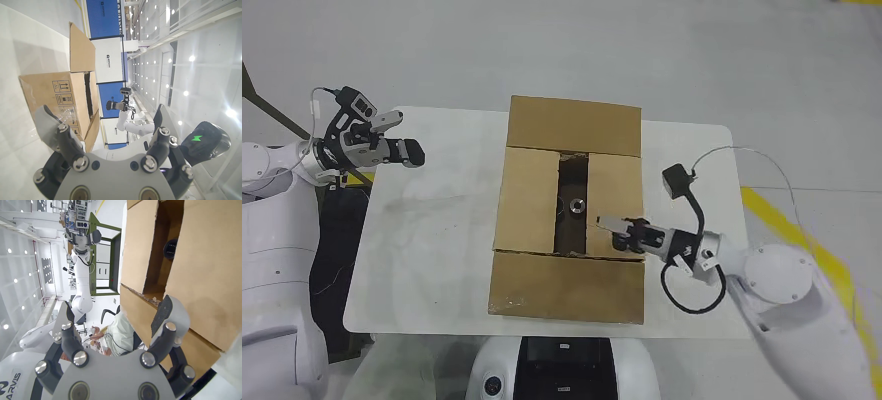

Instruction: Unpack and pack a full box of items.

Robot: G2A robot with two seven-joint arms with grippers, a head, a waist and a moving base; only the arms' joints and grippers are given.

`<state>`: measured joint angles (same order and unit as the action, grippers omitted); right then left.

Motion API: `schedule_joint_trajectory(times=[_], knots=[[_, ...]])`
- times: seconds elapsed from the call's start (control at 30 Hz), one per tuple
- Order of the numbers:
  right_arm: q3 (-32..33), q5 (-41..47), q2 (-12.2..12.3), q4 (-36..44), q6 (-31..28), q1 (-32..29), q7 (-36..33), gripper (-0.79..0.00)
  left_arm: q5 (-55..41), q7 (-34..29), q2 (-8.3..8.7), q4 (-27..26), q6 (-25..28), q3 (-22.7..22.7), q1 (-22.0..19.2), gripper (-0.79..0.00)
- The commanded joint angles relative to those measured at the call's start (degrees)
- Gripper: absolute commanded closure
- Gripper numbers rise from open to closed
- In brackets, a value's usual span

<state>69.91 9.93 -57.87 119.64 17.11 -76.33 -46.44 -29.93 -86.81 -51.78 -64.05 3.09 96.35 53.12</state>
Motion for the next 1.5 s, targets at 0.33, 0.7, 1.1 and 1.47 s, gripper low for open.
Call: schedule_joint_trajectory(times=[0.33,0.7,1.1,1.47], knots=[[-12.6,-0.7,-2.7,-7.1,5.1,10.7,4.4,-0.785,0.0,0.0,0.00,0.0,0.0,0.0,0.0,-0.785],[-12.6,-0.7,-2.7,-7.1,5.1,10.7,4.4,-0.785,0.0,0.0,0.00,0.0,0.0,0.0,0.0,-0.785],[-19.7,-2.4,-4.6,-11.2,1.7,13.6,8.1,-0.785,0.0,0.0,0.00,0.0,0.0,0.0,0.0,-0.785],[-23.8,-0.6,-6.9,-17.6,1.1,17.2,10.6,-0.785,0.0,0.0,0.00,0.0,0.0,0.0,0.0,-0.785]])
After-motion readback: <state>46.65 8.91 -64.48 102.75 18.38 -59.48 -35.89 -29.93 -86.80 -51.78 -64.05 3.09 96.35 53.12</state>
